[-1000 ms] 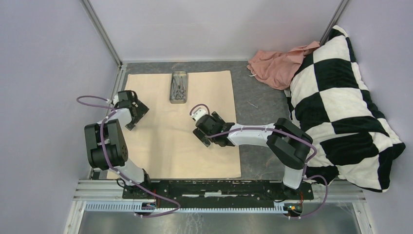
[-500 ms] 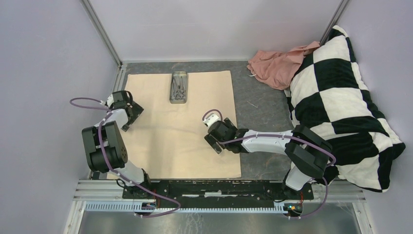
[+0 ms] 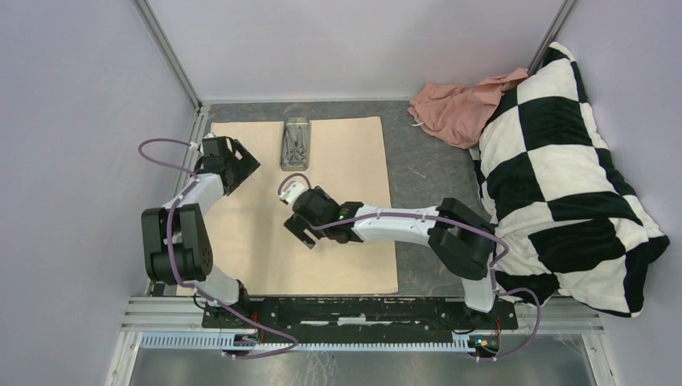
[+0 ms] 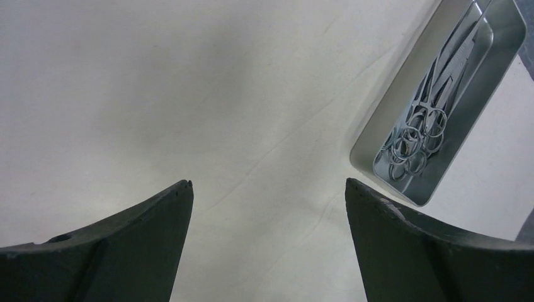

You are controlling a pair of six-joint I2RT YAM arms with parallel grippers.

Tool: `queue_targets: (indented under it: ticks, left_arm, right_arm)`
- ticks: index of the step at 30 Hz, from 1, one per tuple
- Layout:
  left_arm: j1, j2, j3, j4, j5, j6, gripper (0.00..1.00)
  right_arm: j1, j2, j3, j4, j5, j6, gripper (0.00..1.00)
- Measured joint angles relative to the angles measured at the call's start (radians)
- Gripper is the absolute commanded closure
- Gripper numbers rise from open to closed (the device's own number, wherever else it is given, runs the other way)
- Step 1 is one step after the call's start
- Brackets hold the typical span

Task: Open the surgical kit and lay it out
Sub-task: Smooth out the surgical kit at the center of the board.

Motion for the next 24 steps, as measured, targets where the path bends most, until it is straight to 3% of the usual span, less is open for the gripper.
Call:
queue_targets:
  ticks: [9,17,24]
  left_arm:
    - [0.0,0.259,0.16,0.046,0.144,-0.059,0.08]
    - [0.051,0.298,0.161,0.069,0.164,-0.09,0.07]
    - [0.071,0.324,0.185,0.08,0.163,-0.093,0.06]
  right_arm:
    - [0.093,0.156,0.196,-0.027,-0.015,-0.041,0.1]
    - [0.142,0.174,0.178,-0.043,-0.014,-0.044,0.25]
    - [0.187,0.12,0.031,0.023,-0.008,-0.003,0.27]
